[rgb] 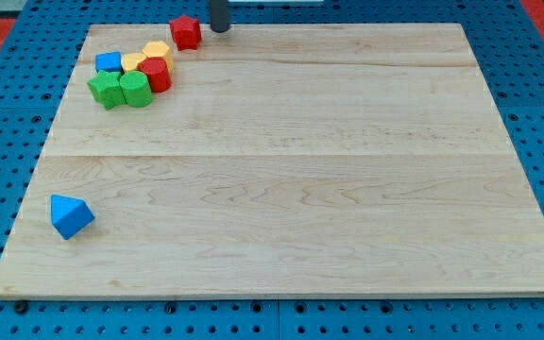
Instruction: Push the red star to the top of the yellow heart
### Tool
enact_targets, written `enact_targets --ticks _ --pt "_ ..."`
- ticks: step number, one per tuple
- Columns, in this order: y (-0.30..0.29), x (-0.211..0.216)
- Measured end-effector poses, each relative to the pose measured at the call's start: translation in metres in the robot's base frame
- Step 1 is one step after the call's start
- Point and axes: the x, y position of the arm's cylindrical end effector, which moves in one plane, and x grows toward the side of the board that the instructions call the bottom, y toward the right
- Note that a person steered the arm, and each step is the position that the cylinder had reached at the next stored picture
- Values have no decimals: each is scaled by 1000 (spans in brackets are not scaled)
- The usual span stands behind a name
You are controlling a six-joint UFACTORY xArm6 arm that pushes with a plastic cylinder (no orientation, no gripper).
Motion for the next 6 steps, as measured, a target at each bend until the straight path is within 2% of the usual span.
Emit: enact_targets --ticks 1,3,4,5,6 --pt "-47 6" --pt "-69 28" --pt "-71 4" --pt "-86 1" --pt "-90 36"
